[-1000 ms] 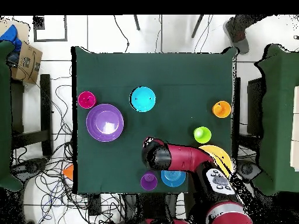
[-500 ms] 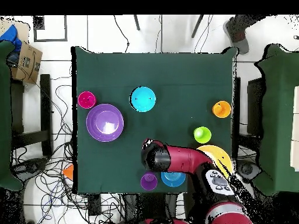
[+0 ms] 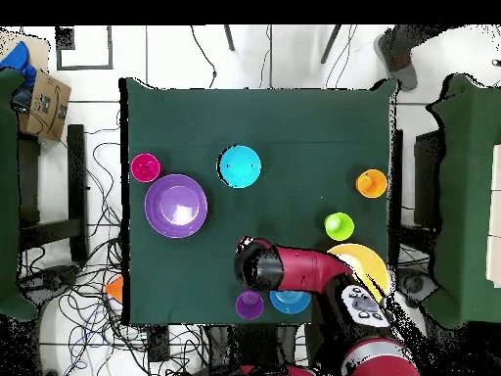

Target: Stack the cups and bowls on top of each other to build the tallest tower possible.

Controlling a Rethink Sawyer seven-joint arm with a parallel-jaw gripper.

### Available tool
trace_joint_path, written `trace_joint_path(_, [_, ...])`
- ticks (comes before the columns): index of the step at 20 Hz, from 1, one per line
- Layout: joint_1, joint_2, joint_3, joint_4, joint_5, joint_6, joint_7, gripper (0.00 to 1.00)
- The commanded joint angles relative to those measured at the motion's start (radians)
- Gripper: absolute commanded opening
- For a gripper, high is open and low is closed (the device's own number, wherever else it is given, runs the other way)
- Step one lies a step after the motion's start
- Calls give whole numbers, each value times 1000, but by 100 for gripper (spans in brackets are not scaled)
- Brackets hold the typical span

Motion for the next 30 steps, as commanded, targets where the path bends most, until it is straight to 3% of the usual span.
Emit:
trace_joint_path(1, [57,70,50,23,6,-24,104,100])
trace_joint_path(19, [64,115,110,58,60,-207,180,100])
trace_joint_path(30, [4,122,185,106,72,-311,194,100])
